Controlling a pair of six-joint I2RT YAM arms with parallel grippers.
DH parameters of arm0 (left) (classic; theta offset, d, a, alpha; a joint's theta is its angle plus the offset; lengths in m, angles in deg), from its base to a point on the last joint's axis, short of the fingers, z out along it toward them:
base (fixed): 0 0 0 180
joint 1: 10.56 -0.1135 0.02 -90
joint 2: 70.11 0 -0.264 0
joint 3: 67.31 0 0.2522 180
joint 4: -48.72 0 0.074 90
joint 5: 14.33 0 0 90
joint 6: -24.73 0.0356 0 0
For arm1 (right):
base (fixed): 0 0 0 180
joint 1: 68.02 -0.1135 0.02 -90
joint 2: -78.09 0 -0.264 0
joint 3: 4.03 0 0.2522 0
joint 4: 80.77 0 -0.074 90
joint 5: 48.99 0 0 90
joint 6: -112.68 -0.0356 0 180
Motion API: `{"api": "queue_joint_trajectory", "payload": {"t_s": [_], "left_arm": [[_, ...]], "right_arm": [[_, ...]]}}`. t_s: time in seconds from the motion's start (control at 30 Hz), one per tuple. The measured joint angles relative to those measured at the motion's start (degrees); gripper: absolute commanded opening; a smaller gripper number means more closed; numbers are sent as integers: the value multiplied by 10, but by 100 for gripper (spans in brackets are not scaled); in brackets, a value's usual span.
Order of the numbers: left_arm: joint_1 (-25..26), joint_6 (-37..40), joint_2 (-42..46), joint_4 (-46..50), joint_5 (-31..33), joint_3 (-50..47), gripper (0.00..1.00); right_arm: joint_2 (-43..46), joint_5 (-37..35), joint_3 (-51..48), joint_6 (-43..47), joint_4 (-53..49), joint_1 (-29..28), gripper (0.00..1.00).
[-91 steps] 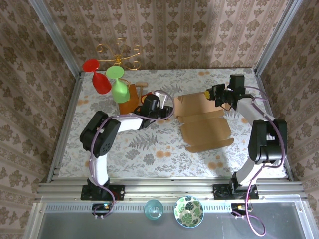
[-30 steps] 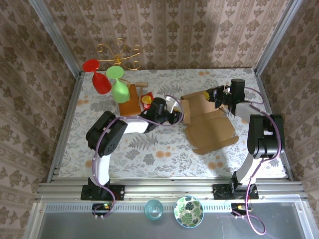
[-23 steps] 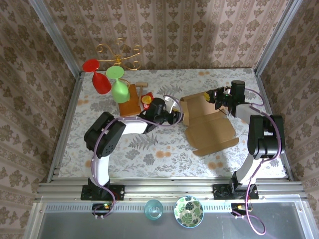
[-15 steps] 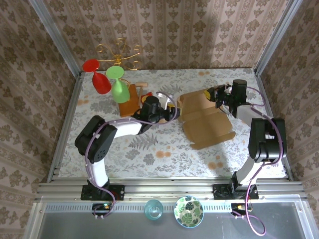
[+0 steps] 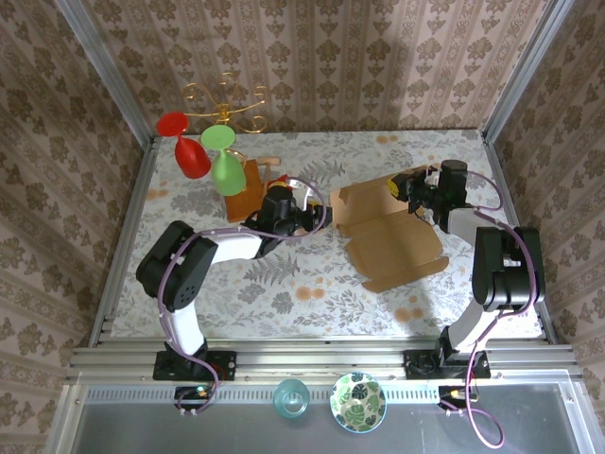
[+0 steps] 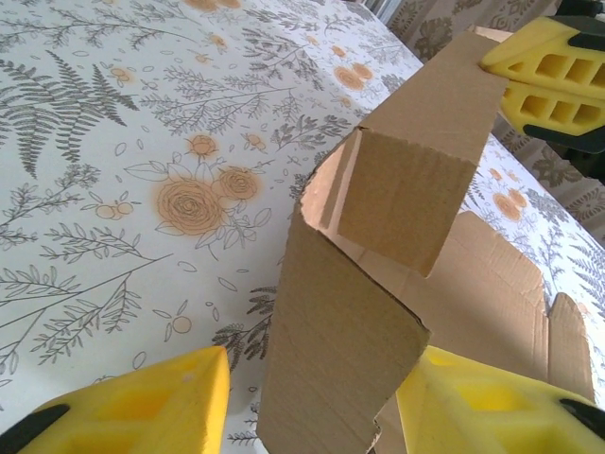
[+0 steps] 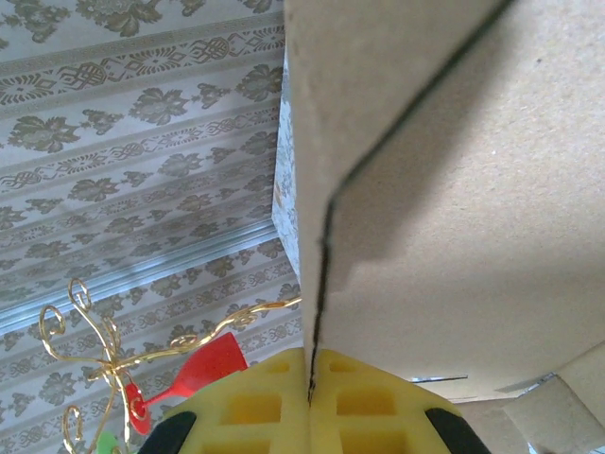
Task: Fold the paper box
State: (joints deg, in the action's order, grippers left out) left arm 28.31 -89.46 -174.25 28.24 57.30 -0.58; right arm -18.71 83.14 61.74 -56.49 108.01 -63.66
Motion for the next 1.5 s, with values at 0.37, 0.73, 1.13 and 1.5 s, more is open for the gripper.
{"api": "queue_joint_trajectory", "payload": {"t_s": [0.37, 0.73, 1.13, 1.5], "left_arm": [[9, 41, -56, 17, -42, 48, 41], [26, 44, -22, 22, -24, 31, 53], [-19, 32, 48, 39, 32, -26, 37], [-18, 132, -48, 69, 12, 59, 24]], "right_arm": [[0, 7, 0, 13, 0, 3, 0], [-18, 28, -43, -6, 138, 21, 0], [-68, 36, -62, -49, 288, 21, 0], [-68, 51, -66, -35, 284, 23, 0]]}}
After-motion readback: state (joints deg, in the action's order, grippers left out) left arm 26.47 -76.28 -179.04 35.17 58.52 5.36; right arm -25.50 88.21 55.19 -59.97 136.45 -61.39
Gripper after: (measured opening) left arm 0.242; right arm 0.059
